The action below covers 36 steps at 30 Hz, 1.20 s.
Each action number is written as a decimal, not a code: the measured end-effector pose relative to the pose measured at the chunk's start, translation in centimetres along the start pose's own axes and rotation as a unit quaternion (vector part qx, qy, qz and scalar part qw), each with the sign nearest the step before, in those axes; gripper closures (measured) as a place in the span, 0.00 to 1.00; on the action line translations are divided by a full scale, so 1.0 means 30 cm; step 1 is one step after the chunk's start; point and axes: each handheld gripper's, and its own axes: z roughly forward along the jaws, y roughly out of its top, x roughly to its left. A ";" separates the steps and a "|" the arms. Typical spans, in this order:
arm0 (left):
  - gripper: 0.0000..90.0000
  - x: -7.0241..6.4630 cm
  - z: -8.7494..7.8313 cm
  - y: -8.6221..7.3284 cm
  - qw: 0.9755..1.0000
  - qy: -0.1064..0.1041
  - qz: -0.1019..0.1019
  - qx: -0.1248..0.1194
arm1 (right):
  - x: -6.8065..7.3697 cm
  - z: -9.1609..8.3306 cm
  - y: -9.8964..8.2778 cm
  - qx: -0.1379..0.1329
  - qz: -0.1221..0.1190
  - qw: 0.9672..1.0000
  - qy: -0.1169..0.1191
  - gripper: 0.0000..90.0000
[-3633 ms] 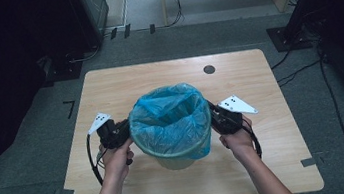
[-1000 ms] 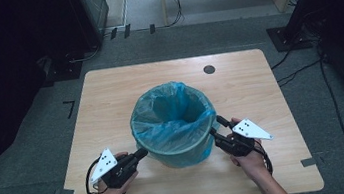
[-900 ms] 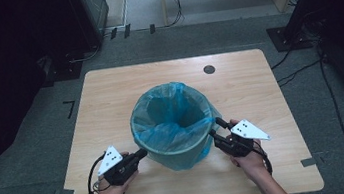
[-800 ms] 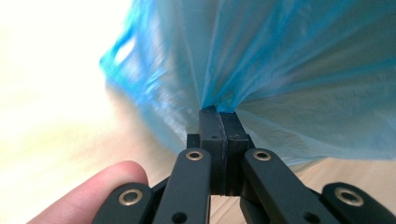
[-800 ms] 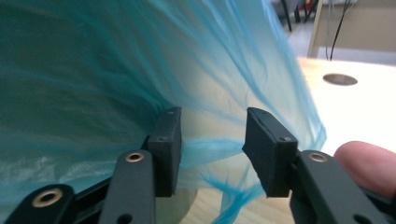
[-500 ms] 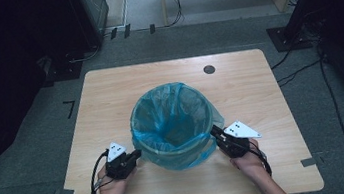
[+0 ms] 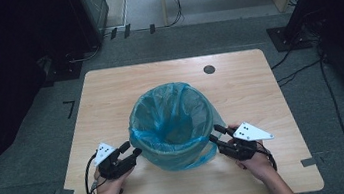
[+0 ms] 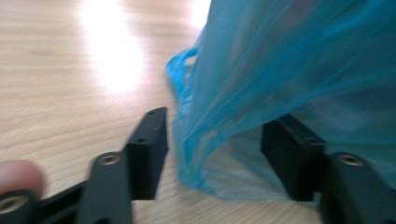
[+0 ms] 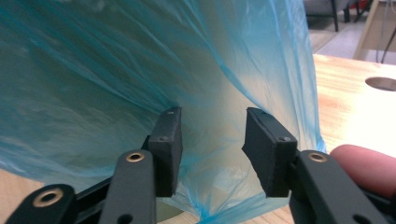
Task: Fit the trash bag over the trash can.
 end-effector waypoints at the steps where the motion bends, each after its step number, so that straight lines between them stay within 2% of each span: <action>1: 0.41 0.001 -0.004 0.001 1.000 -0.012 -0.001 -0.004 | -0.003 -0.005 0.005 0.001 -0.002 1.000 0.007 0.62; 5: 0.32 0.001 -0.017 0.009 0.999 -0.026 0.013 -0.015 | -0.020 -0.044 0.028 -0.014 -0.012 0.999 0.031 0.61; 9: 0.30 0.004 -0.031 0.016 0.998 -0.044 0.017 -0.029 | -0.036 -0.075 0.044 -0.030 -0.017 0.999 0.040 0.60; 10: 0.28 0.008 -0.035 0.018 0.998 -0.046 0.024 -0.029 | -0.040 -0.082 0.048 -0.032 -0.023 0.998 0.045 0.60; 13: 0.20 0.013 -0.039 0.019 0.998 -0.047 0.024 -0.032 | -0.047 -0.111 0.065 -0.041 -0.035 0.996 0.067 0.59; 15: 0.16 0.018 -0.045 0.019 0.998 -0.049 0.028 -0.037 | -0.052 -0.126 0.077 -0.044 -0.040 0.996 0.072 0.59; 17: 0.11 0.021 -0.053 0.020 0.997 -0.055 0.035 -0.039 | -0.057 -0.140 0.087 -0.049 -0.044 0.995 0.072 0.59; 20: 0.07 0.025 -0.071 0.024 0.996 -0.061 0.054 -0.042 | -0.067 -0.150 0.095 -0.050 -0.044 0.996 0.059 0.62; 22: 0.02 0.033 -0.083 0.026 0.995 -0.068 0.057 -0.040 | -0.072 -0.152 0.099 -0.051 -0.040 0.997 0.052 0.65; 24: 0.01 0.045 -0.092 0.023 0.996 -0.055 0.068 -0.037 | -0.077 -0.150 0.104 -0.050 -0.039 0.997 0.048 0.75; 26: 0.01 0.057 -0.097 0.020 0.996 -0.039 0.068 -0.031 | -0.080 -0.147 0.109 -0.045 -0.041 0.997 0.041 0.82; 28: 0.00 0.075 -0.101 0.018 0.998 -0.014 0.064 -0.027 | -0.083 -0.145 0.115 -0.043 -0.044 0.997 0.041 0.89; 29: 0.00 0.084 -0.102 0.018 0.998 0.010 0.057 -0.021 | -0.085 -0.145 0.118 -0.043 -0.044 0.997 0.042 0.93; 30: 0.00 0.091 -0.103 0.017 0.998 0.036 0.055 -0.014 | -0.084 -0.145 0.121 -0.042 -0.045 0.997 0.048 0.95; 31: 0.00 0.096 -0.104 0.016 0.997 0.050 0.054 -0.009 | -0.083 -0.146 0.124 -0.039 -0.049 0.997 0.054 0.97; 34: 0.00 0.119 -0.103 0.005 0.995 0.083 0.044 0.018 | -0.075 -0.148 0.140 -0.035 -0.061 0.996 0.062 1.00; 36: 0.00 0.136 -0.099 -0.008 0.993 0.102 0.040 0.046 | -0.073 -0.151 0.156 -0.036 -0.066 0.995 0.064 1.00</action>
